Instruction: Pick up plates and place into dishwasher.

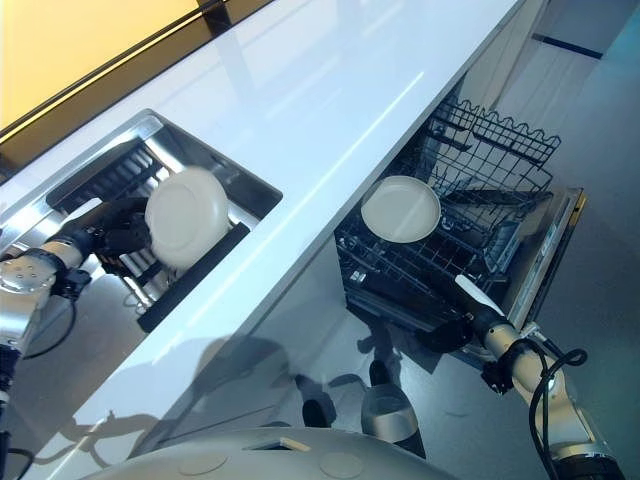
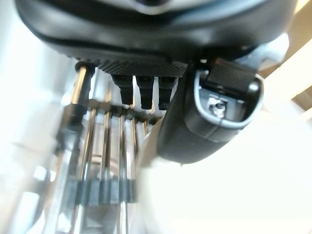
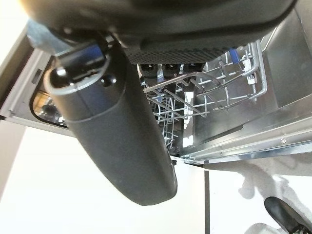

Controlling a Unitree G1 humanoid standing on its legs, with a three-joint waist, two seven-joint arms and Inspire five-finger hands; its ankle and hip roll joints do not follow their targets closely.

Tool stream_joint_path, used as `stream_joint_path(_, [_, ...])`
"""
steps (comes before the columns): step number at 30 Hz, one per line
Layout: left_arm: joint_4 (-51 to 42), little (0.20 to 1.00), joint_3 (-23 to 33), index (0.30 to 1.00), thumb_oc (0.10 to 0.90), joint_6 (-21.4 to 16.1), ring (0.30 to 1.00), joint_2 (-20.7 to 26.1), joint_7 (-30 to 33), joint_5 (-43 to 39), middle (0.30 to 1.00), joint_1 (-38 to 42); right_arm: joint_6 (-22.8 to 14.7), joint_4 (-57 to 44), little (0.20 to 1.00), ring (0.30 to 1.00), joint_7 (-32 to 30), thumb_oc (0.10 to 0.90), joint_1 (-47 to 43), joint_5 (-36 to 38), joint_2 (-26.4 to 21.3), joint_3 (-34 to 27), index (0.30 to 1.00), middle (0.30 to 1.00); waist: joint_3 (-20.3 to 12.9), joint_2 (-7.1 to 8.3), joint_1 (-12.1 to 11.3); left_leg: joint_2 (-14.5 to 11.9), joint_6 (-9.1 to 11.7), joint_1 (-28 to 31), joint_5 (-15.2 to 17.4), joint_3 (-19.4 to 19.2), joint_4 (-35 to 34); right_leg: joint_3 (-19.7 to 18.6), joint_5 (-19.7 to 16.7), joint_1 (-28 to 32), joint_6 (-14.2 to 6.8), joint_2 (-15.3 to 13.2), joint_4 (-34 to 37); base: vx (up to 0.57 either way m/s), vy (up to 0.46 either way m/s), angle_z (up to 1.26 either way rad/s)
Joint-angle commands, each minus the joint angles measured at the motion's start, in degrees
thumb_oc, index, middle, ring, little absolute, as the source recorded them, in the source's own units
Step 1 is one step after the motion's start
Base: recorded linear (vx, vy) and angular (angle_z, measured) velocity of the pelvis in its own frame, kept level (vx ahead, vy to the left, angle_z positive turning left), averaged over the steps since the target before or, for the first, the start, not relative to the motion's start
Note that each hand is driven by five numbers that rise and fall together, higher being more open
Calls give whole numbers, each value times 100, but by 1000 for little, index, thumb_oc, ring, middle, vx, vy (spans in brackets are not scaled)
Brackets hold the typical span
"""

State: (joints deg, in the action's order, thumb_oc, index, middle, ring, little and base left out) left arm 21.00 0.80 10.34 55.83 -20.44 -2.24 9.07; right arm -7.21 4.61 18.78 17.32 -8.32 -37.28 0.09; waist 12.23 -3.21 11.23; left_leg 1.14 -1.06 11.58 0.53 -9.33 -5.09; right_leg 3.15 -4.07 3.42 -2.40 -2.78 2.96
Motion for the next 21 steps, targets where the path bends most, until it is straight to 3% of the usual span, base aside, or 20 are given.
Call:
stream_joint_path(1, [31,900,-23,900,800,210,900,1039,-351,942,900,198,-430,-618,900,900,-17,800,78,458,-267,338,900,900,-317,-97,-67,506,-170,-524,382,-5,327,-21,688,-340,-554,118,-739,-44,-80,2])
stream_joint_path(5, [121,900,-239,900,800,341,900,1250,-227,765,900,491,-403,-630,900,900,-269,800,-66,496,-299,609,900,900,-316,-129,-74,507,-160,-525,400,31,350,-44,693,-312,-552,127,-703,-45,-77,-3])
stream_joint_path(11, [208,900,-256,900,800,141,900,1118,210,192,900,826,-339,-644,900,900,-597,800,-202,525,-233,839,900,900,-365,-138,-71,476,-136,-503,407,23,354,-68,735,-278,-532,178,-694,-34,-63,-3])
stream_joint_path(13, [185,900,-301,900,800,174,900,1056,35,589,900,844,-348,-612,900,900,-614,800,-228,529,-223,840,900,900,-383,-143,-66,454,-124,-492,412,11,350,-66,752,-265,-528,198,-703,-24,-36,-6])
stream_joint_path(16, [-40,900,-281,900,800,378,900,1077,99,417,900,732,-312,-676,900,900,-628,800,-254,584,-278,852,900,900,-407,-123,-74,420,-119,-481,403,31,353,-72,809,-263,-508,221,-771,-27,-43,-4])
stream_joint_path(21, [65,900,-134,900,800,385,900,1229,196,812,900,636,-339,-650,900,900,-704,800,-223,608,-267,836,900,900,-438,-107,-75,392,-115,-461,401,42,355,-84,848,-224,-484,260,-789,-6,-32,0])
